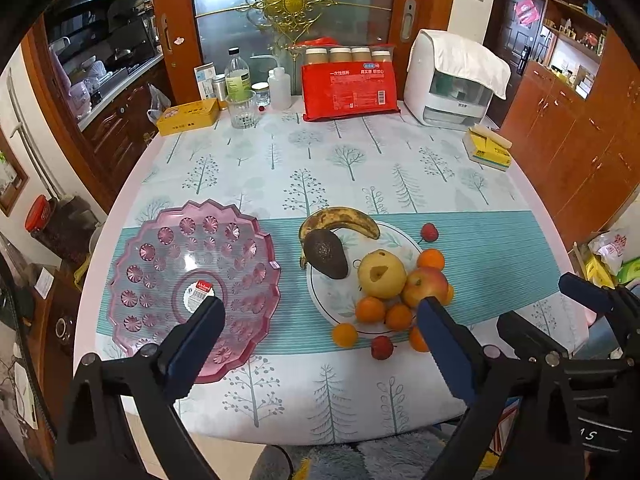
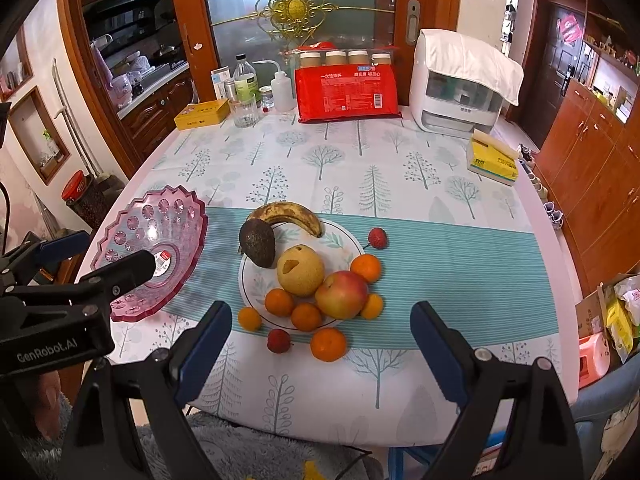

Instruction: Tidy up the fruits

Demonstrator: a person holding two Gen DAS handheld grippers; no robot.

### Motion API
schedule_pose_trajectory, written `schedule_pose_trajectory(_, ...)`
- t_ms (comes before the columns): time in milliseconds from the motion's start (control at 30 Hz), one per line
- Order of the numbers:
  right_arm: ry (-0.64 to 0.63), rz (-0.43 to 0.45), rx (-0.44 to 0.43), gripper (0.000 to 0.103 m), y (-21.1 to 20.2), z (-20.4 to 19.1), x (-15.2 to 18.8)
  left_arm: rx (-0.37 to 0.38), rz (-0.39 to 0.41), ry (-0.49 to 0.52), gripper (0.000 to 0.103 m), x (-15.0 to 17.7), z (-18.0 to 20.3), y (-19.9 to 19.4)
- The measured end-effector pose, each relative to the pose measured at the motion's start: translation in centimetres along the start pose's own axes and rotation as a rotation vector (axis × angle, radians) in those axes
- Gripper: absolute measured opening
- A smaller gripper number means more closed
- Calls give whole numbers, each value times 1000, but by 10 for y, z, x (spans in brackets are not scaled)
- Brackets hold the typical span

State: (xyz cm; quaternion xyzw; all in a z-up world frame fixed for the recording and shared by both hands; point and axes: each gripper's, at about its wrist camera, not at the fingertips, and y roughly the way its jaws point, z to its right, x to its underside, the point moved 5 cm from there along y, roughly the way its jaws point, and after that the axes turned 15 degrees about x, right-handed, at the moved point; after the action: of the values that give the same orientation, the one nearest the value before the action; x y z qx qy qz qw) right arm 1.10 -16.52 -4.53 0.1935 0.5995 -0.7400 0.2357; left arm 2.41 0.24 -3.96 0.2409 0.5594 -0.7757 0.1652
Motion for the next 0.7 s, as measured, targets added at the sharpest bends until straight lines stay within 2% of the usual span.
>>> schedule_pose_trajectory(233, -1, 0, 1, 92, 2, 2, -5, -8, 8, 13, 97, -2, 1, -1)
schedule_pose_trajectory(333, -7, -1, -1, 92, 2, -1, -1, 10, 21, 45, 97, -6, 8, -3)
schedule_pose_trajectory(433, -23, 6, 2, 92, -2, -5, 2, -8, 32, 92, 97, -8, 16, -5)
schedule_pose_trajectory(467, -23, 4, -2, 92, 10, 4, 1, -8, 35, 97, 97, -9, 17, -5)
schedule_pose_trajectory(700, -26, 4, -3, 92, 9, 2, -2, -15, 34, 81, 97, -12, 17, -5)
